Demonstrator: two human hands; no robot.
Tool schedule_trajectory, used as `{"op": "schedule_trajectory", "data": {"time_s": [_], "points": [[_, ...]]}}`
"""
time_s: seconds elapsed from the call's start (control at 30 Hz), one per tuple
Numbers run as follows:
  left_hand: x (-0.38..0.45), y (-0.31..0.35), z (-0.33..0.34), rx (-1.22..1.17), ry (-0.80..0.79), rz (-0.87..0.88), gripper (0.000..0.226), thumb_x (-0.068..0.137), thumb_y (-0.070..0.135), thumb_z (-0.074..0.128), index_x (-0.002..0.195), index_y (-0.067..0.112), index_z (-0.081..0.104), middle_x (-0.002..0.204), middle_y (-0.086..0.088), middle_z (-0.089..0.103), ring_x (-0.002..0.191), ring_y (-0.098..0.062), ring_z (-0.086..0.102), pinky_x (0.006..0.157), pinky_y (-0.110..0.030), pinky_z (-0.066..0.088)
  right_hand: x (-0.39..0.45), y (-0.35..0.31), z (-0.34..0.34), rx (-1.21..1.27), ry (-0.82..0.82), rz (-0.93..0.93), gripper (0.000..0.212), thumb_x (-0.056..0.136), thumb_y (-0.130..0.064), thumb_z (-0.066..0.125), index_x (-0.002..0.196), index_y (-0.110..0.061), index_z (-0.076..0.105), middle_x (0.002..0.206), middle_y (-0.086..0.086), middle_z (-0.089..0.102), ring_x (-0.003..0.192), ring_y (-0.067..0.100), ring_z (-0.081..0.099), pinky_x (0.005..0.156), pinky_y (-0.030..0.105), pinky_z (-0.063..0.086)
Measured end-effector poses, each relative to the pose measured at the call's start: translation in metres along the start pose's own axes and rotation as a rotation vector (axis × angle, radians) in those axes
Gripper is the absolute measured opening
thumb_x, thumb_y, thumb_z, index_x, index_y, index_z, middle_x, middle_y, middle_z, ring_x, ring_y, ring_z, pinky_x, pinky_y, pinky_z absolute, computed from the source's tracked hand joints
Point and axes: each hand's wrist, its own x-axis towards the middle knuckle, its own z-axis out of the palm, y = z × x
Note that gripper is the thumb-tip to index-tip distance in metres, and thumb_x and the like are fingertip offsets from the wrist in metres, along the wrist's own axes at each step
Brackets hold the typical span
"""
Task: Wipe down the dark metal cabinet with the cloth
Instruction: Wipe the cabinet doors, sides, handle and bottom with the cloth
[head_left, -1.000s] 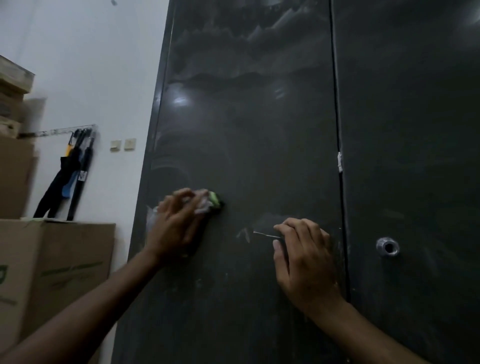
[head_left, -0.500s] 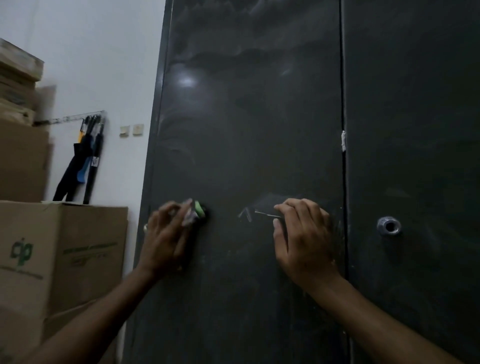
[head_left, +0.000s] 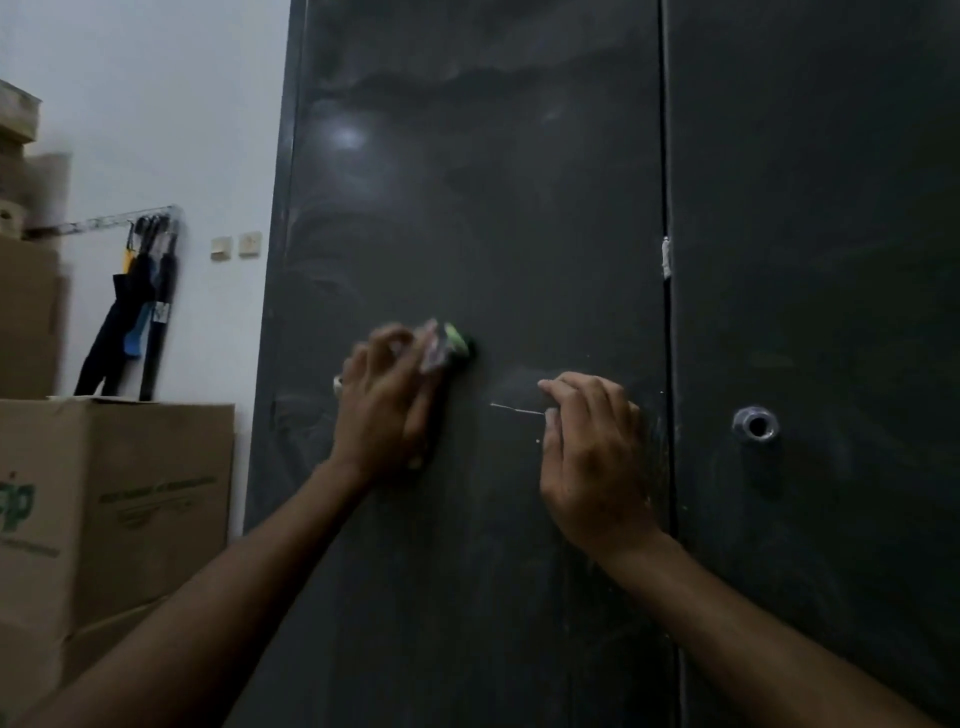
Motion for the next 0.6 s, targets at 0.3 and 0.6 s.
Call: {"op": "schedule_trajectory", "data": {"time_s": [0.3,0.6], "points": [[-0.058,0.021,0.004,-0.023,-0.230,0.478,0.053,0.106,0.045,0.045,0.156,0.027,0.047,0.137,-0.010,0.049,0.111,-0.029,0.053,0.092,-0.042,0.040,-0.002,0.000,0.001,0.154,0.086,0.061,0.039,0.102,-0.011,0.041,0.135,0.006,0.055,0.131,0.021,0.058,0.122,0.031,0.052,0.106,0.038,0.043],[0.028,0.058,0.027,-0.009,0.009,0.043,0.050,0.101,0.043,0.053,0.149,0.030,0.054,0.139,-0.007,0.047,0.109,-0.027,0.050,0.087,-0.042,0.040,-0.002,0.000,0.001,0.155,0.042,0.052,0.040,0.104,-0.013,0.037,0.135,0.004,0.055,0.130,0.019,0.058,0.120,0.031,0.053,0.103,0.043,0.045]]}}
